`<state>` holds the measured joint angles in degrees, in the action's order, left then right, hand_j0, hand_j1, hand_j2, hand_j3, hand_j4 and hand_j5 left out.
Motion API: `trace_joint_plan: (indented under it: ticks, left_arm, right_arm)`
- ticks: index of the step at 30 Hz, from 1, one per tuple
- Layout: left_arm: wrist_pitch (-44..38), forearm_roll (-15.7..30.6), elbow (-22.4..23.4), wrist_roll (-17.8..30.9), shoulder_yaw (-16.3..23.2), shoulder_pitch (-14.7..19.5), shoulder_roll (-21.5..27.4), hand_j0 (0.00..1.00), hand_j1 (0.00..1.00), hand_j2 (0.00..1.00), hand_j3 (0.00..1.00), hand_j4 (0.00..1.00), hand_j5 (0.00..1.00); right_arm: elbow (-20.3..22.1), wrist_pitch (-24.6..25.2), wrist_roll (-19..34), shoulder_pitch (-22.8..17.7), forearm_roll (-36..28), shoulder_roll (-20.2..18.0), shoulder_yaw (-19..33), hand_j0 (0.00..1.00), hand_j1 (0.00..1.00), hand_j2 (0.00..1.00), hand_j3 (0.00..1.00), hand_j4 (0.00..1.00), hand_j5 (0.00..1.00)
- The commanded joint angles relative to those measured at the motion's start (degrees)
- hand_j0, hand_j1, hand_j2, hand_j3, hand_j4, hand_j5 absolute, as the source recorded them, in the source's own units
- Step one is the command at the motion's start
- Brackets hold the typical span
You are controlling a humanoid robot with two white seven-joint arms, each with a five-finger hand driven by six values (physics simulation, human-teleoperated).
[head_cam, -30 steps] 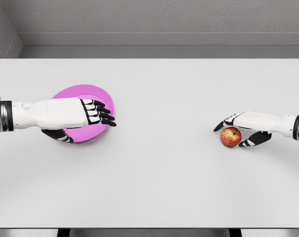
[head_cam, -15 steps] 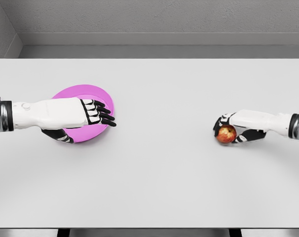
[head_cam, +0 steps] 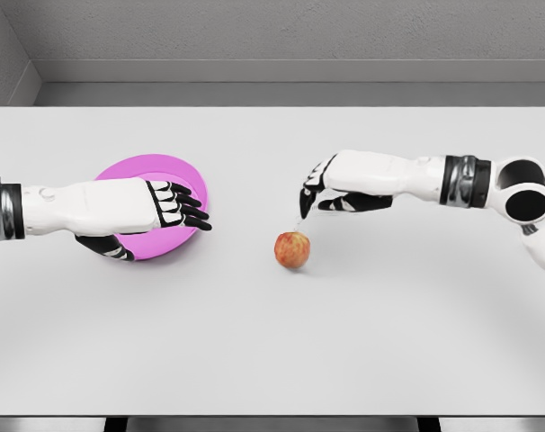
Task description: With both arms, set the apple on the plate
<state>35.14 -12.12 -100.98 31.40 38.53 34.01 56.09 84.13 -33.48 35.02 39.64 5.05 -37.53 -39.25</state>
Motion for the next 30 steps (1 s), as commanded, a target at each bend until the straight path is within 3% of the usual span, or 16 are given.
trace_joint_plan:
  ticks: [1, 5, 6, 11, 21, 25, 28, 30]
  left_arm:
    - [-0.1, 0.3, 0.0, 0.0, 0.0, 0.0, 0.0, 1.0, 1.0, 1.0, 1.0, 1.0, 1.0]
    - [-0.1, 0.3, 0.0, 0.0, 0.0, 0.0, 0.1, 1.0, 1.0, 1.0, 1.0, 1.0, 1.0]
    - [-0.1, 0.3, 0.0, 0.0, 0.0, 0.0, 0.0, 1.0, 1.0, 1.0, 1.0, 1.0, 1.0]
    - [-0.1, 0.4, 0.0, 0.0, 0.0, 0.0, 0.0, 1.0, 1.0, 1.0, 1.0, 1.0, 1.0]
    - [-0.1, 0.3, 0.0, 0.0, 0.0, 0.0, 0.0, 1.0, 1.0, 1.0, 1.0, 1.0, 1.0]
    - [-0.1, -4.1, 0.1, 0.1, 0.1, 0.9, -5.6, 1.0, 1.0, 1.0, 1.0, 1.0, 1.0]
    - [-0.1, -6.4, 0.3, 3.6, 0.1, 1.3, -11.8, 1.0, 1.0, 1.0, 1.0, 1.0, 1.0]
    - [-0.1, -6.5, 0.3, 3.6, 0.0, 1.1, -11.9, 1.0, 1.0, 1.0, 1.0, 1.0, 1.0]
  right_arm:
    - [-3.5, -1.5, 0.0, -0.2, -0.5, -0.9, 4.0, 0.64, 0.64, 0.64, 0.64, 0.64, 0.64]
    - [-5.2, -1.5, 0.0, -2.3, -0.4, -2.1, 5.9, 0.83, 0.83, 0.83, 0.83, 0.83, 0.83]
    - [-5.4, -1.5, 0.0, -2.7, -0.4, -2.2, 6.4, 1.0, 1.0, 1.0, 1.0, 1.0, 1.0]
    - [-6.8, -1.5, 0.0, -4.3, -0.4, -4.9, 7.4, 1.0, 1.0, 1.0, 1.0, 1.0, 1.0]
    - [-6.9, -1.5, 0.0, -4.8, -0.4, -4.8, 7.3, 1.0, 1.0, 1.0, 1.0, 1.0, 1.0]
    - [-6.9, -1.5, 0.0, -4.8, -0.4, -4.9, 7.3, 1.0, 1.0, 1.0, 1.0, 1.0, 1.0]
    - [-6.9, -1.5, 0.0, -4.8, -0.4, -4.9, 7.3, 1.0, 1.0, 1.0, 1.0, 1.0, 1.0]
    - [-6.9, -1.5, 0.0, -4.8, -0.4, -4.9, 7.4, 1.0, 1.0, 1.0, 1.0, 1.0, 1.0]
